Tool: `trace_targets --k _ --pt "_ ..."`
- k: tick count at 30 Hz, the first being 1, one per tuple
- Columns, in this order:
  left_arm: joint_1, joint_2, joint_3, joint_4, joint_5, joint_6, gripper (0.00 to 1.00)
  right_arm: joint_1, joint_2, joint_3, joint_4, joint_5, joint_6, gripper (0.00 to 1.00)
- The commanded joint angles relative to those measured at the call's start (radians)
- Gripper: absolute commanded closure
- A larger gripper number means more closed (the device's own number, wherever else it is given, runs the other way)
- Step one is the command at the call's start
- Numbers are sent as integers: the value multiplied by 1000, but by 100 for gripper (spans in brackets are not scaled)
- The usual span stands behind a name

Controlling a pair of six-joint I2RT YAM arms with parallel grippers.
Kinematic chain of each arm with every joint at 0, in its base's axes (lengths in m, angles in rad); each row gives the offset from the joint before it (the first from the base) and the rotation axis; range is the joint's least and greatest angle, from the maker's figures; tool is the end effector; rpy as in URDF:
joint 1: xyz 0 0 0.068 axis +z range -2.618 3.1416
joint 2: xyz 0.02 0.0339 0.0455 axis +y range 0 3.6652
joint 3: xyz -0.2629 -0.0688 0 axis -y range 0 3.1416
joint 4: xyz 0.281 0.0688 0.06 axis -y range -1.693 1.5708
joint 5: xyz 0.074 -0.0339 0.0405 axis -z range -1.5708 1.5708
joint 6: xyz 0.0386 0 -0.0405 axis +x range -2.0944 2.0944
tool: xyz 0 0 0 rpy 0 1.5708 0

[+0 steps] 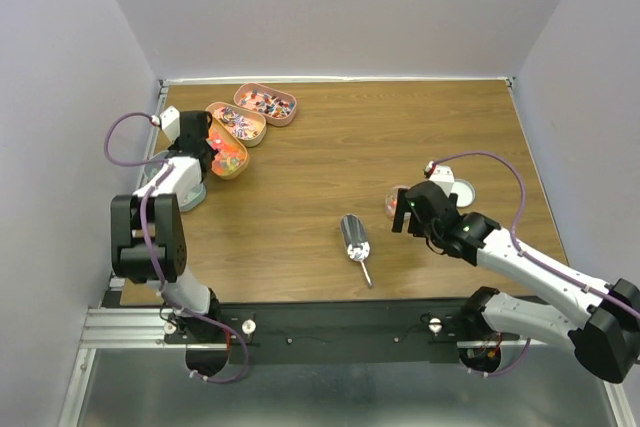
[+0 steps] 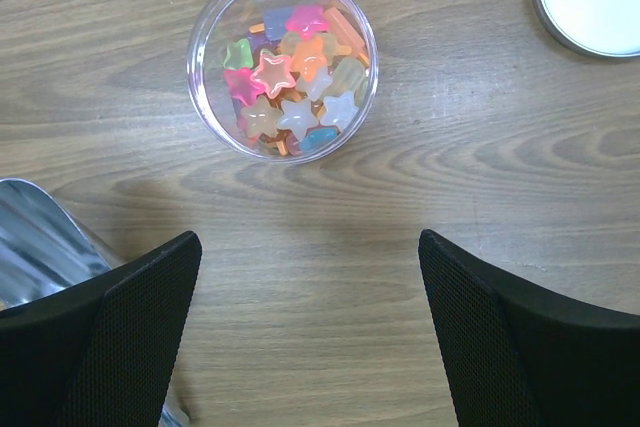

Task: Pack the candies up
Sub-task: Place the storage box at the center of the board.

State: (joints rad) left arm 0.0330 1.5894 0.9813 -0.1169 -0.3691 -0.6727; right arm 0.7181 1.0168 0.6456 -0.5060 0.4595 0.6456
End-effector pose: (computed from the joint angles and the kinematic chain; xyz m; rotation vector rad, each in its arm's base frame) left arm 0.3715 0.0262 0.1921 -0.9468 2.0287 0.0796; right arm 0.1880 0.1416 0.2076 0.1121 2.3310 0.1074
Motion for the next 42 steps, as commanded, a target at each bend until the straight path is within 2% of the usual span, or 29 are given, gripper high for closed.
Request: trace_targets --k 1,9,17,26,30,31,32,34,36,40,42 --pt "25 128 172 -110 -93 -100 100 0 -18 -15 23 36 -8 4" --pt "41 237 270 -187 -123 -140 100 0 -30 -29 29 38 -3 4" --pt "54 300 252 -193 -139 -173 98 0 -50 -47 35 38 2 4" --pt "57 231 226 -207 -157 -168 98 0 -72 -61 35 38 8 4" --pt "58 248 252 -213 -142 -140 95 0 -73 -63 37 38 8 4" --pt "58 254 264 -219 -137 -137 80 0 -76 -63 38 38 8 4" --pt "58 259 267 -218 -134 -137 75 0 -78 -63 35 38 8 4" --pt "57 258 272 -219 -125 -131 51 0 -86 -61 35 38 6 4" --pt "58 239 269 -216 -125 -125 34 0 -92 -55 35 36 2 4" --pt "56 190 264 -219 -116 -107 21 0 -75 -21 35 36 -20 4" --pt "54 147 261 -217 -108 -93 19 -2 -58 18 34 42 -43 4"
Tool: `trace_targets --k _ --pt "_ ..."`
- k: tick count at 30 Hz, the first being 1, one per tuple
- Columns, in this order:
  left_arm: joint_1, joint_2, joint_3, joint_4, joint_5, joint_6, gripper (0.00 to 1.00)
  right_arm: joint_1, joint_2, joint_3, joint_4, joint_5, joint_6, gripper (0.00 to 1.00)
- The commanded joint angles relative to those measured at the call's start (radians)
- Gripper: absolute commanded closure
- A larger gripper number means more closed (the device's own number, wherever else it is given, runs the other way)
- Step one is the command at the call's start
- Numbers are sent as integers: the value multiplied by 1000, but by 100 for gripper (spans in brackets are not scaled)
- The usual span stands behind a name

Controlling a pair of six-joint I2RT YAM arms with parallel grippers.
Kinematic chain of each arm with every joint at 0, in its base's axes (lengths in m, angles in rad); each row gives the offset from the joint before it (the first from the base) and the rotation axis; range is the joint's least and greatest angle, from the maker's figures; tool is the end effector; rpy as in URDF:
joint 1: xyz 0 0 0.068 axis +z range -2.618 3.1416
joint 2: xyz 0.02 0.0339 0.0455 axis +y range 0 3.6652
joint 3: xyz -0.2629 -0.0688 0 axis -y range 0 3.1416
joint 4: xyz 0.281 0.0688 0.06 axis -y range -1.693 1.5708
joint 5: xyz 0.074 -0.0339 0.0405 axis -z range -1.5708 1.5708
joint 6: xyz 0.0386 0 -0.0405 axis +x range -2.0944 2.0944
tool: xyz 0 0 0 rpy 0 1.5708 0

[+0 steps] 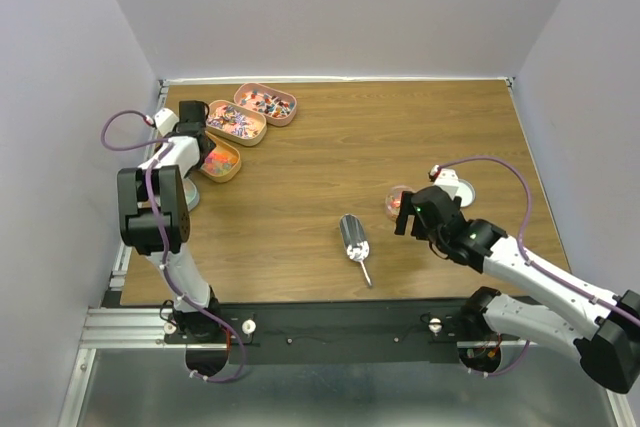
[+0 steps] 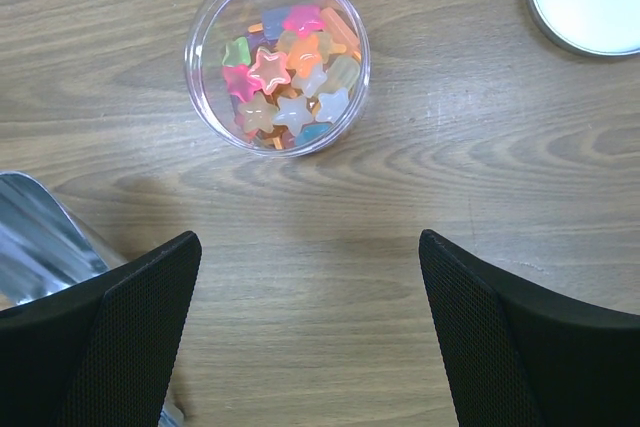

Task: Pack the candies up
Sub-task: Place the storage box at the center of the board, then pick up the bottle lid at the center of the board.

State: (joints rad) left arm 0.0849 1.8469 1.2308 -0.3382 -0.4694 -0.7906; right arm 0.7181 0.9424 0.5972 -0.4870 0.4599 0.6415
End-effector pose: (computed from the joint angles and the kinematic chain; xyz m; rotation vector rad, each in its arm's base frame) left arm 0.4154 0.0529 0.1646 -1.1811 2.0932 0.2740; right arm 0.1794 0.1340 0.2073 0.1196 2.2960 0.1403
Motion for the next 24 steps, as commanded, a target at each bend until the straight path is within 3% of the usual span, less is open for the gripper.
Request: trace_targets --k 1,7,11,17,24 --pt "1 -123 12 1 -8 31 19 0 35 85 13 48 -46 4" --pt "-36 -265 -10 11 20 122 18 -89 186 245 -47 92 -91 1" --pt "-126 -394 -74 98 49 238 18 -377 301 317 -53 -61 -109 2" --pt "-316 -550 -253 304 236 493 15 -641 485 378 -51 -104 -109 12" --pt "-367 -675 -386 432 458 610 11 -813 645 375 4 -257 -88 30"
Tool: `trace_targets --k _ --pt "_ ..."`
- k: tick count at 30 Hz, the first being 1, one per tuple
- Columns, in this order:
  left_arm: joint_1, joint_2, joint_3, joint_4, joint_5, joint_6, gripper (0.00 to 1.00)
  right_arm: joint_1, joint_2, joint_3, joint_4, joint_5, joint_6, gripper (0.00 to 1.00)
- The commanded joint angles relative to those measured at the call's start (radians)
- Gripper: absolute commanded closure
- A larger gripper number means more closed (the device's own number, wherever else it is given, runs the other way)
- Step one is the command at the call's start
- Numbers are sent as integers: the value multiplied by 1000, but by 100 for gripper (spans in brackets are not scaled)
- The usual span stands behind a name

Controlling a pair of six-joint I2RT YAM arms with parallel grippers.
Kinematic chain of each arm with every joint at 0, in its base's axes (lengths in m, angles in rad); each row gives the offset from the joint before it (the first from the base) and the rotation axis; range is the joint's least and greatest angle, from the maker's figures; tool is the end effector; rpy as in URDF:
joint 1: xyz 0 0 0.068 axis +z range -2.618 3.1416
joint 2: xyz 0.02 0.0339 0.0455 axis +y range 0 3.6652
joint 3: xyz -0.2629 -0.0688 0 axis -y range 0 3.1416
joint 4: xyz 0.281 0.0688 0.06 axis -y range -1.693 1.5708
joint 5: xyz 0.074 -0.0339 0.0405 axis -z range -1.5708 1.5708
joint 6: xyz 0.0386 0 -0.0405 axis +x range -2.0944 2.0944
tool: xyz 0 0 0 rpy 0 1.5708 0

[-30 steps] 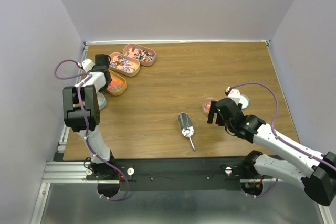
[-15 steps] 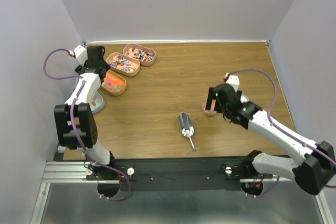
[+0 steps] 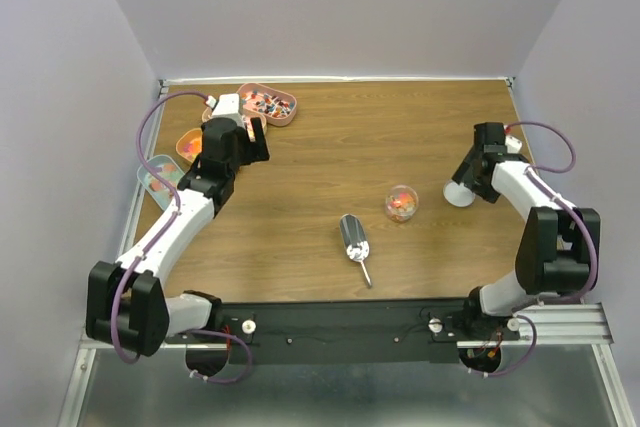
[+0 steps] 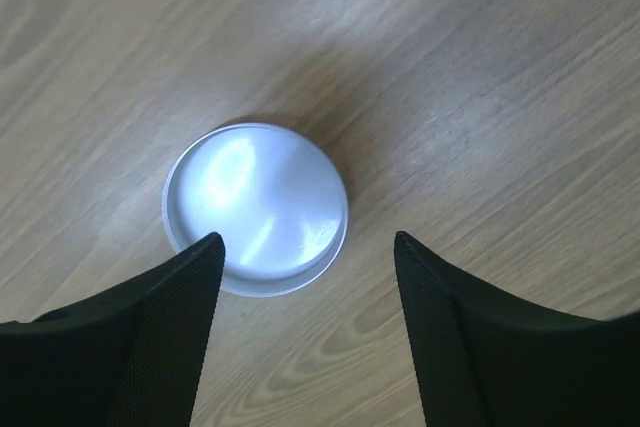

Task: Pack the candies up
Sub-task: Pick up the bottle lid at the center of the board.

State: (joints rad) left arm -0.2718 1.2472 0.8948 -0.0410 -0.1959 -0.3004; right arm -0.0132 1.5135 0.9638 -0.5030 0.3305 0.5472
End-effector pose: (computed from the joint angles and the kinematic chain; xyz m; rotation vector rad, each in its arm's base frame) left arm 0.3143 -0.0798 0.2792 -0.1563 1.9545 -0.1842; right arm 0.3304 -0.0169 0.1843 0.8132 2.4186 -0.2318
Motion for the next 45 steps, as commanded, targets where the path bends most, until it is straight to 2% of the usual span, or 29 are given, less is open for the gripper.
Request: trace_targets --k 1,8,14,15,17,18,20,25,28,31,32,36,38,39,45 --pt "-12 -80 -45 135 191 122 11 -99 86 6 23 -143 5 31" --pt "-15 -95 -39 139 257 144 11 -171 151 -36 72 -206 -18 42" --pt "-15 -89 -42 139 277 149 11 -176 160 -65 104 -232 -23 59" --pt "-15 -88 -43 141 285 149 11 -177 160 -69 107 -237 -26 69" --pt "-15 -75 -43 142 297 152 11 -176 148 -71 107 -238 -27 82" --pt "-17 -71 -42 145 318 150 11 -176 139 -74 106 -239 -30 93" --pt "-21 -63 -42 151 342 144 10 -176 99 -73 106 -242 -36 99" --pt "-101 -34 -21 150 407 132 11 -165 -54 -53 100 -266 -87 99" --pt "-170 -8 28 112 464 103 11 -113 -166 -34 96 -274 -110 99" --pt "-228 4 76 73 490 67 11 2 -259 -25 104 -291 -136 99" --pt "-259 9 85 67 503 55 11 92 -278 -23 110 -291 -148 99" --pt "-297 31 122 67 654 -25 11 277 -357 -43 190 -321 -191 99" --pt "-313 38 139 67 676 -67 11 353 -389 -76 231 -326 -208 99" --pt "-326 43 144 67 682 -83 11 373 -397 -85 266 -372 -214 99" --pt "-365 84 170 66 690 -147 11 473 -403 -115 359 -407 -247 99"
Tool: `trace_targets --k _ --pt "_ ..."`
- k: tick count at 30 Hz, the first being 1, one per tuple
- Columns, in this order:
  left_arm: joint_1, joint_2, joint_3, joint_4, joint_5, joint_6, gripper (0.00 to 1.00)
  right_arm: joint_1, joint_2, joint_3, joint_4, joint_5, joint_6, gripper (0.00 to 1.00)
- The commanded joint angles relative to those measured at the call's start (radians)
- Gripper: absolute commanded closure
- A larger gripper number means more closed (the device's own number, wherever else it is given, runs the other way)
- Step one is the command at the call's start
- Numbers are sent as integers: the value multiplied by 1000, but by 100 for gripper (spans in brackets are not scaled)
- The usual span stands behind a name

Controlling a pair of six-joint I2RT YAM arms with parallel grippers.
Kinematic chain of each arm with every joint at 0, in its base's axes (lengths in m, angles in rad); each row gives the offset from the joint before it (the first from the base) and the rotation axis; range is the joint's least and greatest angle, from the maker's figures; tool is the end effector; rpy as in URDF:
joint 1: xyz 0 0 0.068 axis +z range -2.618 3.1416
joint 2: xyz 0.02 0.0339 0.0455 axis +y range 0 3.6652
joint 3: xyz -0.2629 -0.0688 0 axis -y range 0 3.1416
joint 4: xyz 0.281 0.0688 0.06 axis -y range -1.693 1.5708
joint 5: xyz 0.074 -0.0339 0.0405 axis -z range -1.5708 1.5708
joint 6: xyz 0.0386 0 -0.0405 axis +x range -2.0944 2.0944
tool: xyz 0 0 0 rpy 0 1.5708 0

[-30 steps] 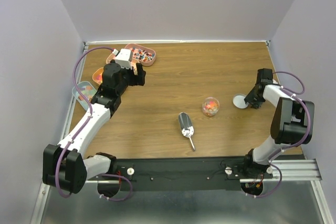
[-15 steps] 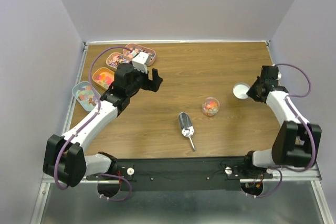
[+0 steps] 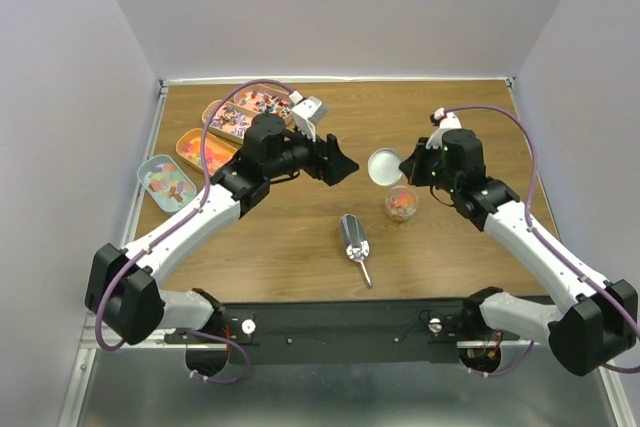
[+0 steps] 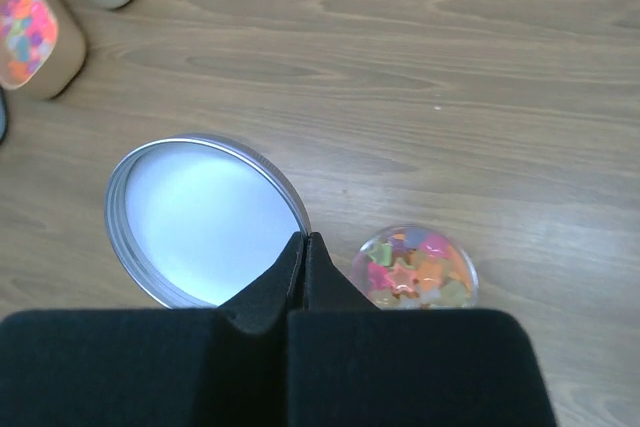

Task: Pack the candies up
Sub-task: Pick up the bottle lid at the center of the board.

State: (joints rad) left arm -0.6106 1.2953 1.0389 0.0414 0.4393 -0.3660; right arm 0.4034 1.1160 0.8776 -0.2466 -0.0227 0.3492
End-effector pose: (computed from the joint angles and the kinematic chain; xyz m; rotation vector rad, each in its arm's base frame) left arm 0.2707 -0.2095 0.3300 0.5619 1.8154 -1.0753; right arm 0.2676 0.1152 0.2891 -0.0710 2.0905 0.4859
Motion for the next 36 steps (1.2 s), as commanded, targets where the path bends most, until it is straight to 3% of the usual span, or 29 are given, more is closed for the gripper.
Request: trace_targets --k 1,5,9,15,16,24,28,30,33,34,36 --pt "-29 45 29 -18 52 -89 11 64 -4 -31 110 -54 -55 99" --pt "-44 93 38 -18 44 -119 12 86 -5 -45 141 -52 -50 99" --pt "-58 128 50 -21 26 -120 21 95 -22 -68 170 -62 -42 99" --pt "-74 171 75 -20 29 -120 56 100 -31 -84 184 -80 -41 99" --pt "-74 177 79 -21 30 -122 66 101 -30 -89 188 -80 -38 99" --pt "-90 226 113 -21 33 -126 81 110 -47 -108 208 -68 -38 99" --pt "-90 229 113 -20 22 -111 100 110 -54 -115 210 -72 -41 99" --pt "-90 222 113 -21 0 -68 100 110 -58 -117 208 -80 -41 93" --pt "-90 197 112 -29 -92 31 100 110 -73 -118 198 -94 -30 73" --pt "-90 193 110 -32 -121 68 100 110 -79 -112 185 -97 -24 60" --pt "-90 177 102 -31 -202 166 100 110 -93 -92 127 -97 -23 50"
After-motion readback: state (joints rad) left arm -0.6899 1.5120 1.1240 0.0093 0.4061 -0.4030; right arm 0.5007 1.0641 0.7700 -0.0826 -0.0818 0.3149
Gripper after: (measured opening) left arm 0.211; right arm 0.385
